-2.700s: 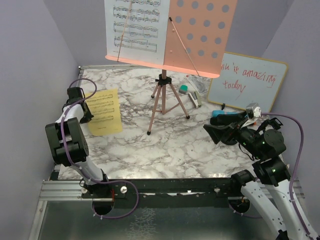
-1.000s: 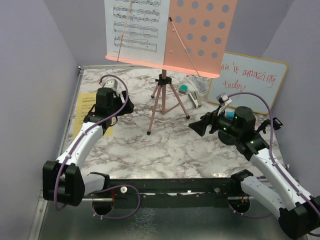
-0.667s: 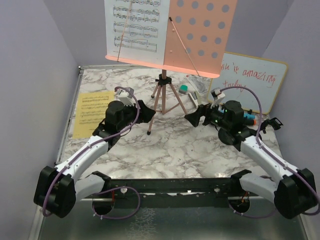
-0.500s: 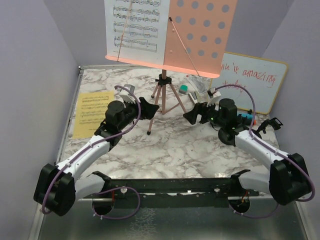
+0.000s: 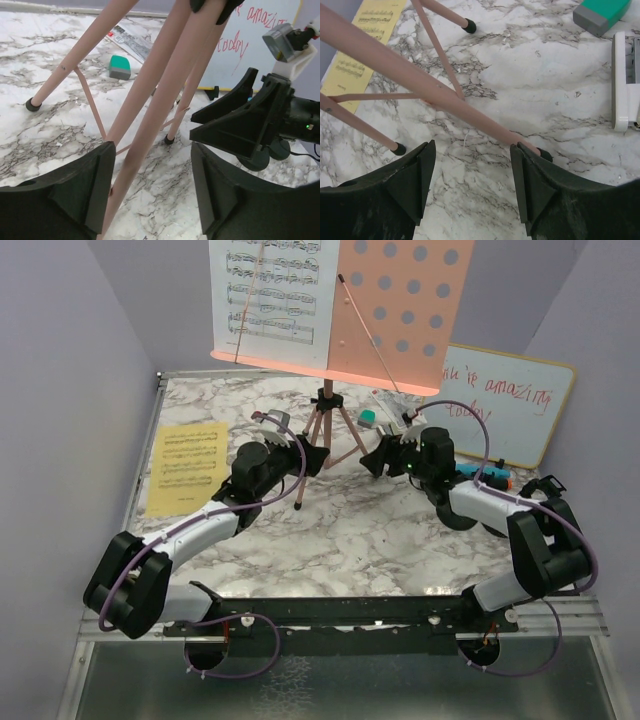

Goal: Pack up the instrument practice props
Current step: Adjust the music stand at the center of the board.

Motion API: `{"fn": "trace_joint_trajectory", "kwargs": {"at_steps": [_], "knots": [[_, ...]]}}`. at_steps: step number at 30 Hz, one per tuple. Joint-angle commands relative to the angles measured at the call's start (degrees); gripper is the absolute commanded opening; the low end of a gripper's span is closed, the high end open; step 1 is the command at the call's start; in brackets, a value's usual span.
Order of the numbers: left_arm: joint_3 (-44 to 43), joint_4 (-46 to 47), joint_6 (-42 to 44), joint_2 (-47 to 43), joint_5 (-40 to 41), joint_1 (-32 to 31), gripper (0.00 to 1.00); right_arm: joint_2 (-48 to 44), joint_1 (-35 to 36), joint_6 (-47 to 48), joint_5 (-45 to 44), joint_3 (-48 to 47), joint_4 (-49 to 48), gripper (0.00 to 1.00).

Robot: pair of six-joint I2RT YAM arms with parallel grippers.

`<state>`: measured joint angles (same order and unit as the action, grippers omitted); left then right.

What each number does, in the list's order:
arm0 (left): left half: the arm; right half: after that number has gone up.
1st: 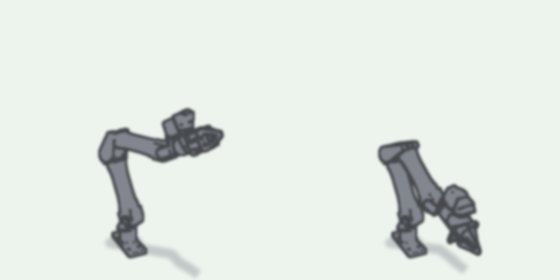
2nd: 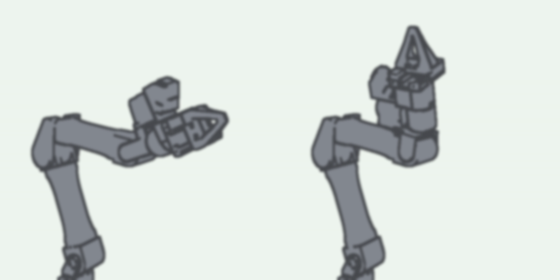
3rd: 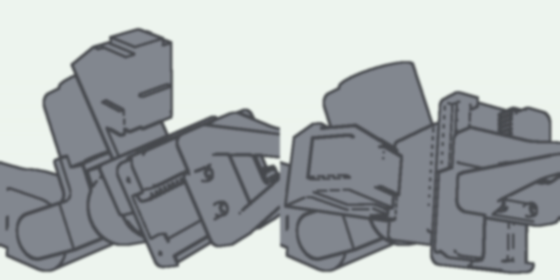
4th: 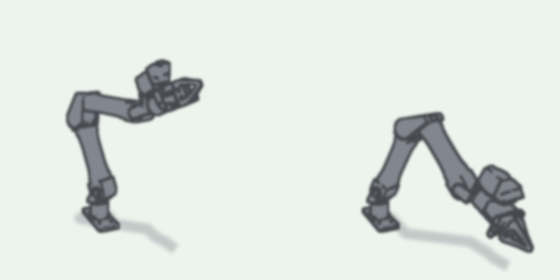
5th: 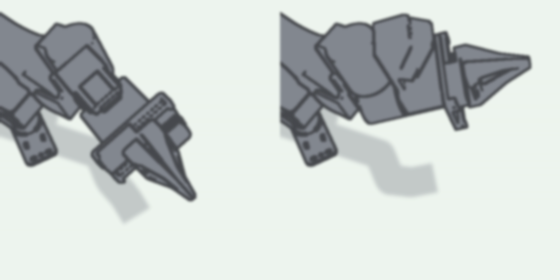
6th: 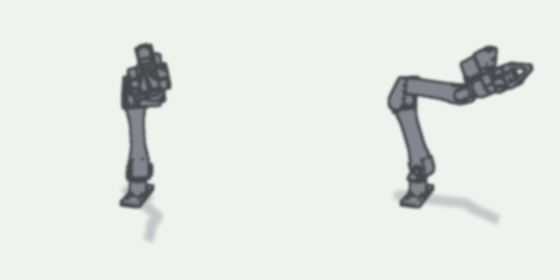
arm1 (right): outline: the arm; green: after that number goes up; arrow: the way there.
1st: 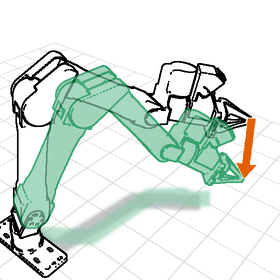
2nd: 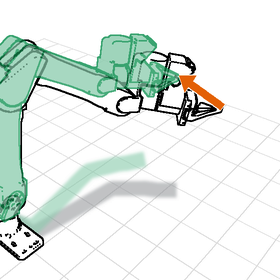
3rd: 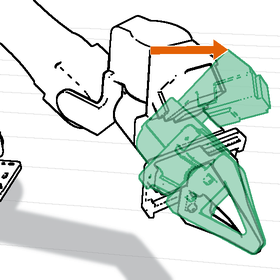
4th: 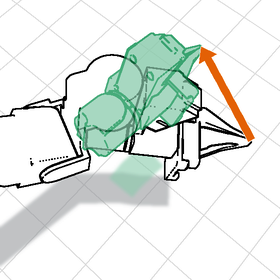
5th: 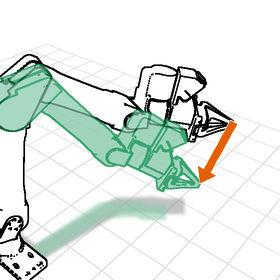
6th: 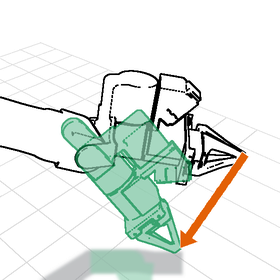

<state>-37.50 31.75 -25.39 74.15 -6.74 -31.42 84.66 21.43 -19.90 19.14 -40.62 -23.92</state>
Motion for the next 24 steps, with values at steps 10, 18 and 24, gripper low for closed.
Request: {"fn": "trace_joint_trajectory", "kwargs": {"at_steps": [10, 18, 24], "knots": [[1.9, 7.0, 7.2, 2.6, 4.5, -3.3, 0.5, 9.8, 0.4, 4.3, -0.3, -7.1, -6.3, 0.43], [2.8, 8.8, 8.7, 3.3, 5.8, -5.4, 0.16, 12.5, 0.4, 9.1, 1.9, -10.3, -4.6, 0.25], [5.4, 9.8, 8.6, 0.2, 10.1, -9.1, 0.06, 17.6, 0.4, 14.0, 4.8, -16.5, -1.3, 0.12]]}}
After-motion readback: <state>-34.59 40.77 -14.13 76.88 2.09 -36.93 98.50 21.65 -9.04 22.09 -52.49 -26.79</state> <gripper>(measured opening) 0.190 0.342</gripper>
